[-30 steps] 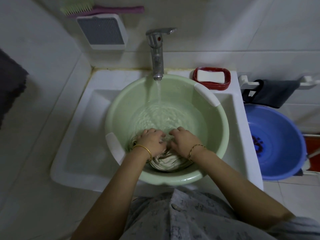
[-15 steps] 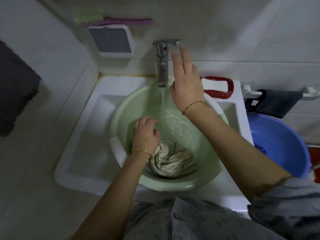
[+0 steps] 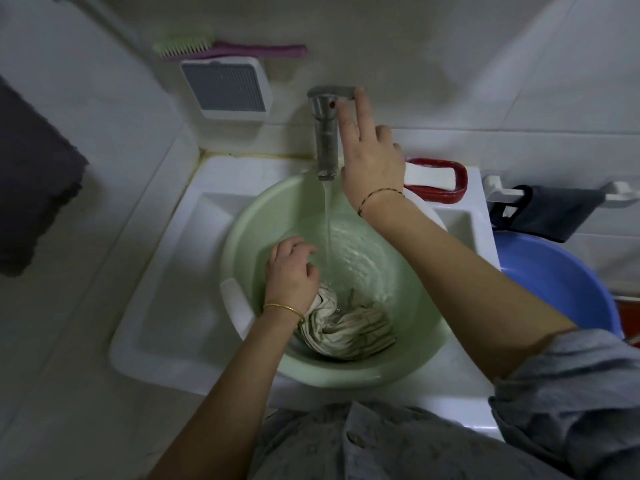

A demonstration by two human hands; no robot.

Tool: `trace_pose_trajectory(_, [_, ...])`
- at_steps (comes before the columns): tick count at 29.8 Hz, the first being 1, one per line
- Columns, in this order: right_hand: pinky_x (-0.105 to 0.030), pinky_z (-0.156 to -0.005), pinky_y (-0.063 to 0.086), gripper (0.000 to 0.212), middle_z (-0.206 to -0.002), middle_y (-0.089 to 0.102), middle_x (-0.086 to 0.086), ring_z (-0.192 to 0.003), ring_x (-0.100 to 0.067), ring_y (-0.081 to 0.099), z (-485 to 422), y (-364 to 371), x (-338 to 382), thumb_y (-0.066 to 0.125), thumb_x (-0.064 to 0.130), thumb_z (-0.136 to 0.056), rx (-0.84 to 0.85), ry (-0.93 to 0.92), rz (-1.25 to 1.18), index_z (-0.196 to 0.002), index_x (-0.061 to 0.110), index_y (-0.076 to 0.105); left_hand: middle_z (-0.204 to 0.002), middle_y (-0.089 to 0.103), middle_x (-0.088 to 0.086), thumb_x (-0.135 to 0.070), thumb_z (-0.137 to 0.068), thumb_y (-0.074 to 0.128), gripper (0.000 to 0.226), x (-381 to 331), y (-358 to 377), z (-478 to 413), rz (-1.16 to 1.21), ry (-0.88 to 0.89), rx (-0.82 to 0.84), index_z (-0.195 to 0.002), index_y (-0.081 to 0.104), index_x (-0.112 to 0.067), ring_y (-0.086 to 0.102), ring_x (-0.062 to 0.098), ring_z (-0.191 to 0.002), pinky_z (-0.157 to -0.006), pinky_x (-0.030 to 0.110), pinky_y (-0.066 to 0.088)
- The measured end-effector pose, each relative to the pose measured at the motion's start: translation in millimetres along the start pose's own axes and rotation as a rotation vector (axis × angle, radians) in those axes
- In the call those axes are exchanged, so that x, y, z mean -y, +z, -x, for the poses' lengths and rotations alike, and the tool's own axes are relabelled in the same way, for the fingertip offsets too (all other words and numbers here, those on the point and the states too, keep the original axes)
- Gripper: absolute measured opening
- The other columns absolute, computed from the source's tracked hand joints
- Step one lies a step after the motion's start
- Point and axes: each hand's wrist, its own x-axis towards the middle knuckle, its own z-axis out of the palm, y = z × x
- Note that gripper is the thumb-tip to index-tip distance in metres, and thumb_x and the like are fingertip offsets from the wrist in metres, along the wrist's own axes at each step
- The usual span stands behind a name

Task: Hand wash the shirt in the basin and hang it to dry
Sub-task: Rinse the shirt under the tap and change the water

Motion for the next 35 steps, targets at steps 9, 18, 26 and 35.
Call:
trace_pose_trajectory(9, [-0.048, -0.088, 0.046, 0.083, -0.153, 0.025, -0.011, -0.108, -0.036, 0.046, 36, 6, -26, 0.051, -0.002, -0.077, -0.030, -0.091, -0.122, -0.150, 0.014, 0.014, -0.113, 0.057, 0.015, -0.007, -0.072, 0.055, 0.033, 9, 4, -1, -0.024, -0.050, -0.013, -0.103, 0.067, -0.008, 0.049, 0.033, -0.114, -0.102, 0.034, 0.031])
trace_pose_trajectory(18, [-0.047, -0.110, 0.029, 0.079, -0.151, 0.021, -0.015, -0.135, -0.039, 0.028, 149, 72, -12, 0.050, 0.053, -0.088, 1.060, 0.086, -0.136, -0.149, 0.025, 0.009, -0.153, 0.023, 0.006, -0.041, -0.089, 0.053, 0.062, 18, 10, 1, -0.241, -0.105, 0.486, -0.145, 0.029, -0.029, 0.022, 0.030, -0.138, -0.114, 0.038, 0.021])
trace_pose_trajectory(26, [-0.033, -0.087, 0.046, 0.036, -0.116, 0.061, -0.014, -0.106, -0.029, 0.057, 117, 81, -30, 0.060, 0.032, -0.085, 0.928, 0.439, -0.300, -0.113, 0.010, 0.057, -0.112, 0.064, 0.015, -0.042, -0.091, 0.049, 0.035, 30, 13, -12, -0.333, -0.111, 0.305, -0.117, 0.052, -0.018, 0.059, 0.035, -0.103, -0.085, 0.037, 0.047])
trace_pose_trajectory(35, [-0.042, -0.089, 0.042, 0.038, -0.128, 0.043, -0.015, -0.111, -0.034, 0.046, 102, 66, -28, 0.046, 0.025, -0.095, 0.420, 0.558, -0.272, -0.132, 0.016, 0.042, -0.126, 0.040, 0.025, -0.050, -0.087, 0.028, 0.060, 35, 18, -11, -0.194, -0.173, 0.110, -0.136, 0.039, -0.016, 0.047, 0.042, -0.109, -0.092, 0.044, 0.042])
